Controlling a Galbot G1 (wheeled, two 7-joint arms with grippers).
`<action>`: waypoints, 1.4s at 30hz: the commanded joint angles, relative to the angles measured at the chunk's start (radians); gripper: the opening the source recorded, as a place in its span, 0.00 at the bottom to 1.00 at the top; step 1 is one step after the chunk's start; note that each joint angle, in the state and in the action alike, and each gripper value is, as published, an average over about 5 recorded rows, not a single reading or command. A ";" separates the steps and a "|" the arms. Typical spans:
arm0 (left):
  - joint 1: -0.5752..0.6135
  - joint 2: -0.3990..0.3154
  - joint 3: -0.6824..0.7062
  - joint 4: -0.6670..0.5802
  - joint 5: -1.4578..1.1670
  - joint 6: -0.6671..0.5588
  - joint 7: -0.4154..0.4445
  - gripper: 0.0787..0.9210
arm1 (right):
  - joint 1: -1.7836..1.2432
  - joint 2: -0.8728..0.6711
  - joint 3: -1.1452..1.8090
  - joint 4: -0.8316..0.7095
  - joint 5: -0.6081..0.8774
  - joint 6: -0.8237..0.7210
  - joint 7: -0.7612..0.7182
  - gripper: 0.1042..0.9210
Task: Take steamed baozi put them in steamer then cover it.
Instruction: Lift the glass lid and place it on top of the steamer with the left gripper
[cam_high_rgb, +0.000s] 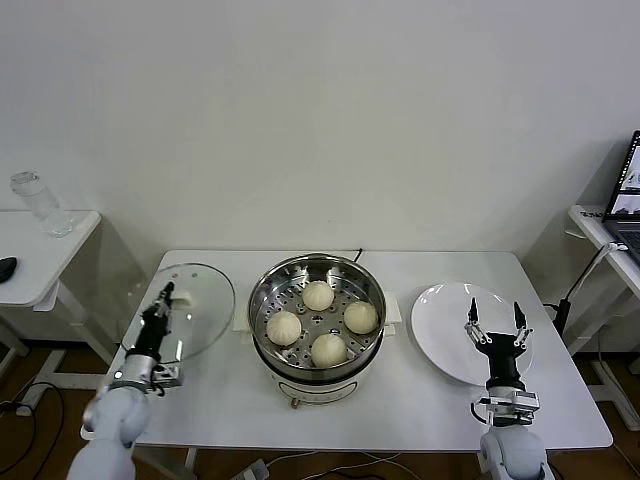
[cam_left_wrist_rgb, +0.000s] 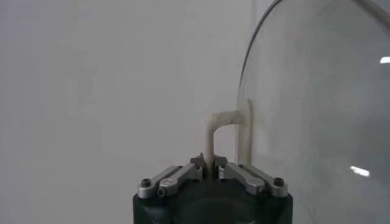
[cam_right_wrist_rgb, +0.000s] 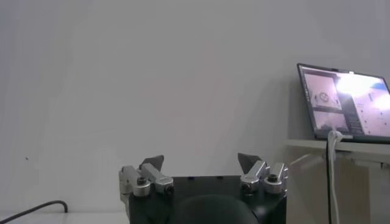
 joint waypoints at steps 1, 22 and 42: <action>0.097 0.086 -0.073 -0.354 -0.110 0.030 0.022 0.13 | 0.019 -0.001 -0.004 -0.005 0.002 -0.003 0.002 0.88; 0.056 0.098 0.595 -0.829 -0.195 0.589 0.259 0.13 | 0.096 0.038 -0.024 -0.032 -0.016 -0.076 0.030 0.88; -0.061 -0.053 0.795 -0.582 -0.077 0.800 0.390 0.13 | 0.116 0.083 -0.013 -0.096 -0.008 -0.058 0.032 0.88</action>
